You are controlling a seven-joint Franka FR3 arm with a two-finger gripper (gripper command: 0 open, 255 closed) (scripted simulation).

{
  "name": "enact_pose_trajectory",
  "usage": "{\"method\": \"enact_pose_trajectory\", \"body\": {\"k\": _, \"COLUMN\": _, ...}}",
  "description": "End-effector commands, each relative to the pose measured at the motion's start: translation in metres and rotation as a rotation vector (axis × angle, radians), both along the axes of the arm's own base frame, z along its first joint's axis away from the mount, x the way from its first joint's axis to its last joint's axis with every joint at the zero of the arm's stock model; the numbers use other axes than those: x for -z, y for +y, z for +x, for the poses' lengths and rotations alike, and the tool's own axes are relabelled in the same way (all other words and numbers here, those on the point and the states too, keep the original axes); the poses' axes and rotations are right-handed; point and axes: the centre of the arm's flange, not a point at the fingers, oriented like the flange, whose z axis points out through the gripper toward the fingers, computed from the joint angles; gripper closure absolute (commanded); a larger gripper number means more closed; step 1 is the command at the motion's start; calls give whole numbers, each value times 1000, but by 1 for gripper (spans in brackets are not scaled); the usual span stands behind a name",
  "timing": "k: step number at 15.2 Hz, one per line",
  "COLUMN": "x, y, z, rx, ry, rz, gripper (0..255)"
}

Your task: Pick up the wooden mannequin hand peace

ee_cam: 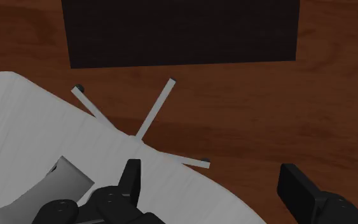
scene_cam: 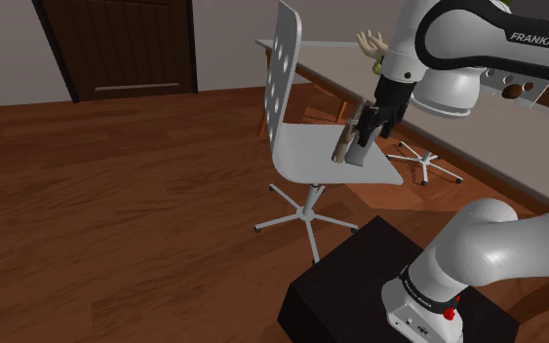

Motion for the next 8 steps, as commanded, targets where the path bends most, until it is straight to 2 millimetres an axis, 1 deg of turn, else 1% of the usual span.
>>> {"method": "enact_pose_trajectory", "body": {"k": 1, "x": 0, "y": 0, "z": 0, "rx": 0, "ry": 0, "rz": 0, "gripper": 0}}
{"method": "enact_pose_trajectory", "body": {"k": 4, "x": 8, "y": -21, "z": 26, "rx": 139, "ry": -47, "rz": 8, "gripper": 0}}
{"method": "enact_pose_trajectory", "body": {"k": 8, "x": 17, "y": -55, "z": 57, "rx": 324, "ry": -109, "rz": 19, "gripper": 0}}
